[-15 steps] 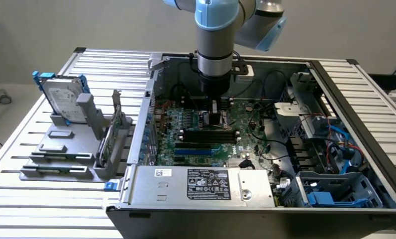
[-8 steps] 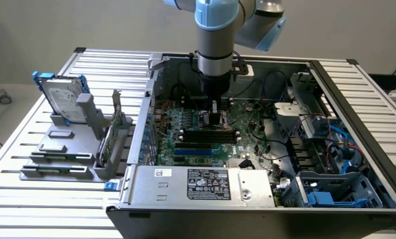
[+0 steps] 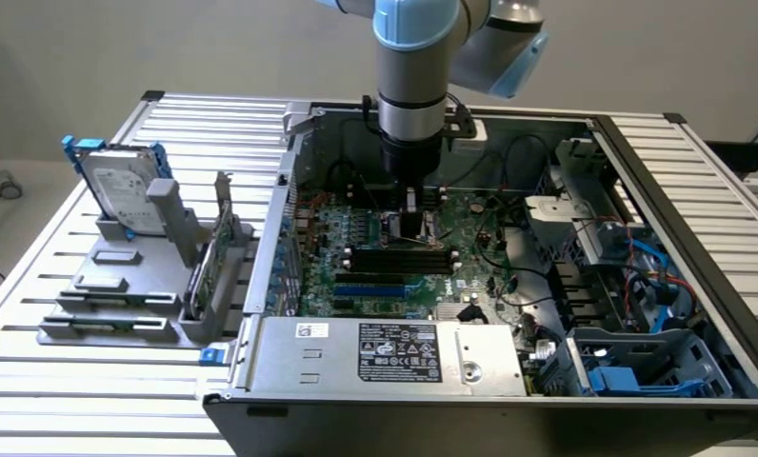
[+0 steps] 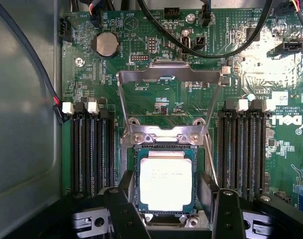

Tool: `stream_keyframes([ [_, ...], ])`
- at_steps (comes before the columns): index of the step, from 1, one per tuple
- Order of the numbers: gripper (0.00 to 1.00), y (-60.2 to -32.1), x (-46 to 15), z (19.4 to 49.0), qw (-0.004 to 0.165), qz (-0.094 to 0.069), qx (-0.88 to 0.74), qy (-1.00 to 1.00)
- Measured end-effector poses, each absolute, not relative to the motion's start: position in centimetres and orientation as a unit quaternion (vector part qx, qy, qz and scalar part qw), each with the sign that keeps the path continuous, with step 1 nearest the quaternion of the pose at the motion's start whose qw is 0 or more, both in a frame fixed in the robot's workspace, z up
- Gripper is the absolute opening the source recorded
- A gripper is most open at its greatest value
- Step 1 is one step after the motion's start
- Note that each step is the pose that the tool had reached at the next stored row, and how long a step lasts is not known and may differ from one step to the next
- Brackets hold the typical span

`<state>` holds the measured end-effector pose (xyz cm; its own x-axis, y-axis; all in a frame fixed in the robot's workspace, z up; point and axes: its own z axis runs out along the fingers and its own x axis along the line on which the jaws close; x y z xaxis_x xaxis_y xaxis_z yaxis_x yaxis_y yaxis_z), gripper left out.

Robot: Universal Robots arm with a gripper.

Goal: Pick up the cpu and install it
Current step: 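Place the cpu into insertion slot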

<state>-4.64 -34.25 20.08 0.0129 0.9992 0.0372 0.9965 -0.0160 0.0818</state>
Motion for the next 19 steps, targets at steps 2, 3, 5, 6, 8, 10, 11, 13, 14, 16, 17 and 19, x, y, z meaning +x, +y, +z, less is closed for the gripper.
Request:
stream_keyframes([
  [2, 0.62, -34.2, -4.6, 20.4, 0.016, 0.042, 0.711, 0.701],
  [3, 0.62, -34.2, -4.6, 20.6, 0.016, 0.042, 0.711, 0.701],
  [5, 0.62, -34.2, -4.6, 20.9, 0.016, 0.042, 0.711, 0.701],
  [6, 0.6, -34.2, -4.6, 21.1, 0.016, 0.042, 0.711, 0.701],
  [8, 0.47, -34.2, -4.7, 21.4, 0.016, 0.042, 0.711, 0.701],
  [10, 0.42, -34.2, -4.8, 21.6, 0.016, 0.042, 0.712, 0.701],
  [11, 0.36, -34.2, -4.9, 21.8, 0.016, 0.042, 0.712, 0.701],
  [13, 0.3, -34.2, -5.2, 22.0, 0.016, 0.042, 0.712, 0.701],
  [14, 0.24, -34.2, -5.4, 22.0, 0.015, 0.042, 0.712, 0.701],
  [16, 0.12, -34.2, -5.7, 22.1, 0.014, 0.041, 0.712, 0.701],
  [17, 0.12, -34.2, -5.9, 22.2, 0.014, 0.041, 0.712, 0.701],
  [19, 0.11, -34.2, -6.3, 22.3, 0.012, 0.04, 0.712, 0.701],
])
